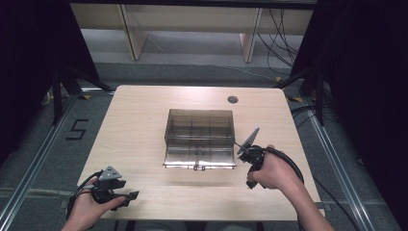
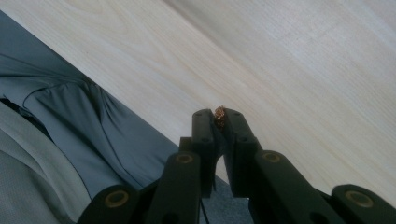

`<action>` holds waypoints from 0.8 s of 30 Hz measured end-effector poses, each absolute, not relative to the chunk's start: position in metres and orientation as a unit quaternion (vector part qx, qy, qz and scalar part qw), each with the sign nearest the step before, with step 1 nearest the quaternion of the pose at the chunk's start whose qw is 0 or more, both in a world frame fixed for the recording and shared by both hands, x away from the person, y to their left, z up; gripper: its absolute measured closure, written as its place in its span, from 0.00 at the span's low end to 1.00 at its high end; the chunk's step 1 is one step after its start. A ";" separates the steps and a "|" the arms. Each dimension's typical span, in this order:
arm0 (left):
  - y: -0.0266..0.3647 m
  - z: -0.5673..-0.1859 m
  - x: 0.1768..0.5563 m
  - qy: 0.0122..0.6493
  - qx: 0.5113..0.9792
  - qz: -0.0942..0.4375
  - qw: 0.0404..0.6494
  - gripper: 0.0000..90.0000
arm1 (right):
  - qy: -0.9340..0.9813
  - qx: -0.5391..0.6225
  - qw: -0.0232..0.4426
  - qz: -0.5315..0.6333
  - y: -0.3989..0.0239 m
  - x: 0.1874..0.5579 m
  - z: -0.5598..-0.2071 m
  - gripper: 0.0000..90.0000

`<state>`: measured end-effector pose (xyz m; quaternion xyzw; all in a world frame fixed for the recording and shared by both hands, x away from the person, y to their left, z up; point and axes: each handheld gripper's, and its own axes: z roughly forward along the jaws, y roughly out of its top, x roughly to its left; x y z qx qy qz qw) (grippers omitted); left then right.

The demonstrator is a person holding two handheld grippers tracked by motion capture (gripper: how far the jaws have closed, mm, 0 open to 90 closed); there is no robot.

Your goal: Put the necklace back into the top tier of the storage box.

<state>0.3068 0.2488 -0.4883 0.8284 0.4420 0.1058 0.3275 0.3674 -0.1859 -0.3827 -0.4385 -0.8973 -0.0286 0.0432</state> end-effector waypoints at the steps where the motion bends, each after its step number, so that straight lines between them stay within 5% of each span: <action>1: 0.249 -0.488 0.307 0.442 0.828 0.106 0.328 0.36 | -0.897 -0.438 0.043 -0.029 -0.186 0.367 -0.383 0.94; 24: 0.248 -0.491 0.307 0.454 0.823 0.101 0.326 0.35 | -0.898 -0.437 0.035 -0.036 -0.171 0.376 -0.361 0.94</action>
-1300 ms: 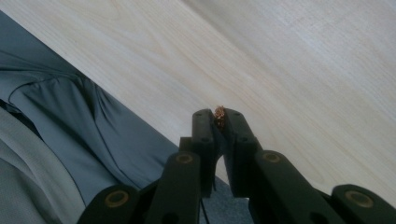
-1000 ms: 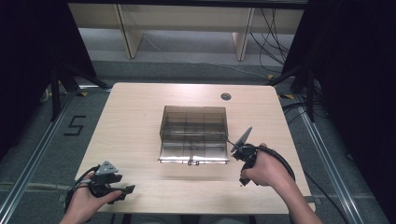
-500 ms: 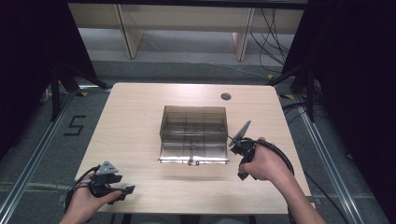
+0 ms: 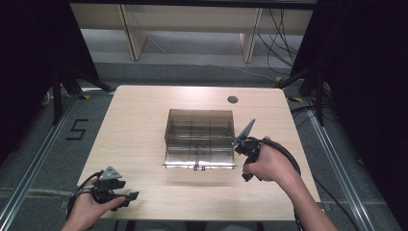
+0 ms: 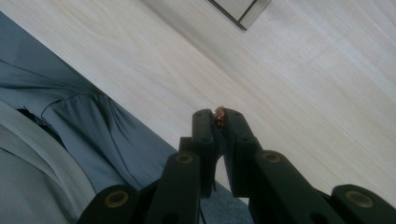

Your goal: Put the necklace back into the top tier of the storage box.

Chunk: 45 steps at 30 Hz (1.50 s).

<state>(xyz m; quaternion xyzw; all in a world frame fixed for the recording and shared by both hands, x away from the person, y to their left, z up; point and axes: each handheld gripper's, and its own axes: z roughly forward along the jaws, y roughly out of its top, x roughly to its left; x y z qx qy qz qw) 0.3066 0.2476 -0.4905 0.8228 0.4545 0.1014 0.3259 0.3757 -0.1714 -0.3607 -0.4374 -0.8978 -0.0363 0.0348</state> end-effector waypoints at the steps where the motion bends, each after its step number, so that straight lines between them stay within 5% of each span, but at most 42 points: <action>1: 0.248 -0.491 0.307 0.454 0.823 0.101 0.325 0.35 | -0.899 -0.436 0.035 -0.037 -0.171 0.376 -0.360 0.94; 45: 0.247 -0.491 0.307 0.455 0.823 0.100 0.326 0.35 | -0.898 -0.436 0.031 -0.047 -0.154 0.396 -0.336 0.94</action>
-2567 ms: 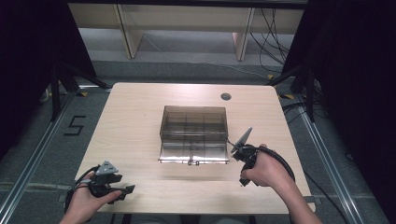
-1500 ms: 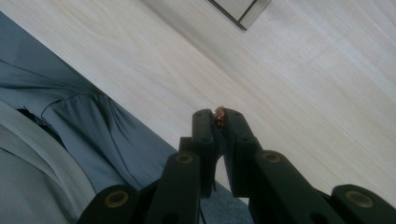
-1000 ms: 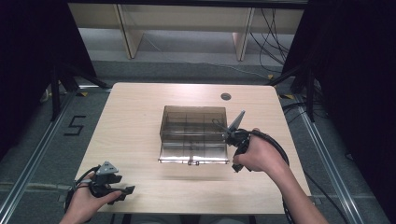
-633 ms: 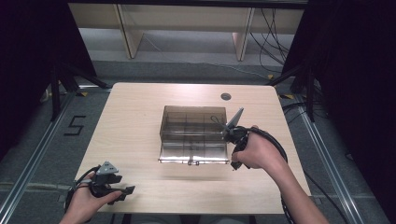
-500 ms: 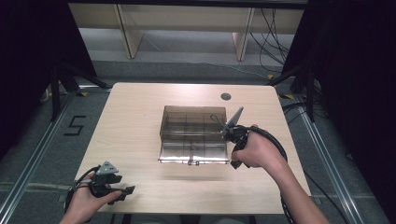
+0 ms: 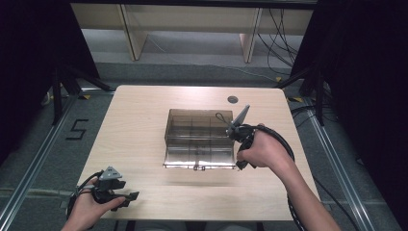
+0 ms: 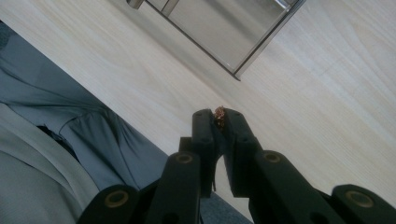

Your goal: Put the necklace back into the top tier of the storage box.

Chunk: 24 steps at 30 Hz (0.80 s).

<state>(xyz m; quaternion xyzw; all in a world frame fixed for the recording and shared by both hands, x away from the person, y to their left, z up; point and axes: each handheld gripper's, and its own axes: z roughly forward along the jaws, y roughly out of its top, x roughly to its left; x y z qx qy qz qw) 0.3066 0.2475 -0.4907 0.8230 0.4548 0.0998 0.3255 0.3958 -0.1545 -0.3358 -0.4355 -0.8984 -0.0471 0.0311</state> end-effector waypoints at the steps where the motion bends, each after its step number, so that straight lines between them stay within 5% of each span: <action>1: 0.248 -0.490 0.307 0.449 0.827 0.101 0.323 0.35 | -0.898 -0.437 0.032 -0.048 -0.154 0.396 -0.335 0.94; 24: 0.249 -0.491 0.308 0.443 0.830 0.105 0.322 0.35 | -0.898 -0.436 0.027 -0.053 -0.148 0.409 -0.329 0.94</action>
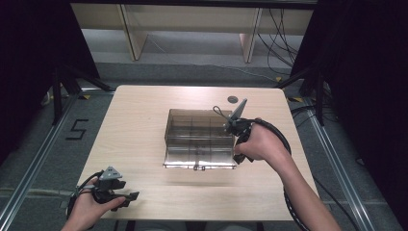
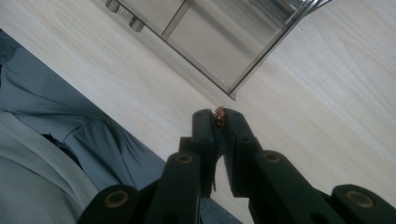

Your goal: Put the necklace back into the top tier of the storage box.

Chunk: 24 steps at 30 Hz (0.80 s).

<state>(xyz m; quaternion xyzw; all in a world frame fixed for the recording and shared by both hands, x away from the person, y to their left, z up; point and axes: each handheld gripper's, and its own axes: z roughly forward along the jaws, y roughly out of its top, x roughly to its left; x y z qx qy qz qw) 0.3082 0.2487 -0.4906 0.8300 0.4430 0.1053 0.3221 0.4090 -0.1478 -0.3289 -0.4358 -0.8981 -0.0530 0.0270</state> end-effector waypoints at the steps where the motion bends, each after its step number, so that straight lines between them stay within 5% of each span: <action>1: 0.249 -0.491 0.308 0.444 0.830 0.104 0.322 0.35 | -0.900 -0.433 0.027 -0.054 -0.148 0.410 -0.329 0.94; 24: 0.248 -0.491 0.308 0.445 0.829 0.104 0.323 0.35 | -0.892 -0.447 0.036 -0.053 -0.140 0.419 -0.324 0.94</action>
